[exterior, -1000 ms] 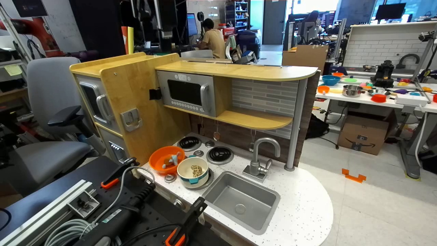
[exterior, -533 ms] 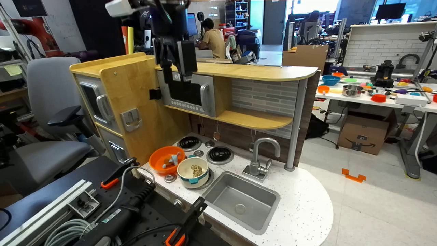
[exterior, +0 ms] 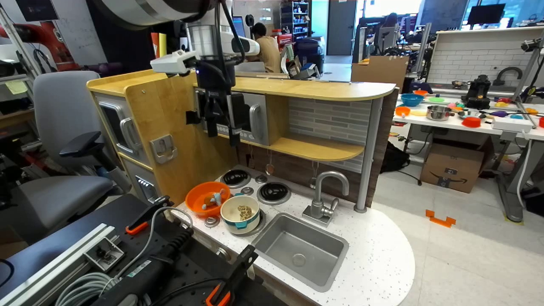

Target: Twist the pot on the stove to the left

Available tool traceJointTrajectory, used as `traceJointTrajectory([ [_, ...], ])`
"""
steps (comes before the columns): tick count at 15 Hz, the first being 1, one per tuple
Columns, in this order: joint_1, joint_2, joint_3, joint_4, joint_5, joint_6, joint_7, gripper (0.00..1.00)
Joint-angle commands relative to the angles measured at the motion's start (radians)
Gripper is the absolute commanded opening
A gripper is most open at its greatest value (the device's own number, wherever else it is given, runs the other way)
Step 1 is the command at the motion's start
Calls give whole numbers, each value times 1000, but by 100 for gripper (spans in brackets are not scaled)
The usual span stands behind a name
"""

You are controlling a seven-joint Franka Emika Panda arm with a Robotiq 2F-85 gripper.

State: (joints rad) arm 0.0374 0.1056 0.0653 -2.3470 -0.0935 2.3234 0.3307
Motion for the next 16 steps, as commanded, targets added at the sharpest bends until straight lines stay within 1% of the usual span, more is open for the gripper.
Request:
traceJointTrajectory([
  [1,30,126,-22,94,-60,22,74,100],
  [6,74,308,-49,218,-123,54,74,100],
  [10,108,450,-53,323,-122,53,3,100],
  [14,151,559,-59,403,-130,69,-45,100],
  [16,182,601,-75,431,-147,89,-38,100],
])
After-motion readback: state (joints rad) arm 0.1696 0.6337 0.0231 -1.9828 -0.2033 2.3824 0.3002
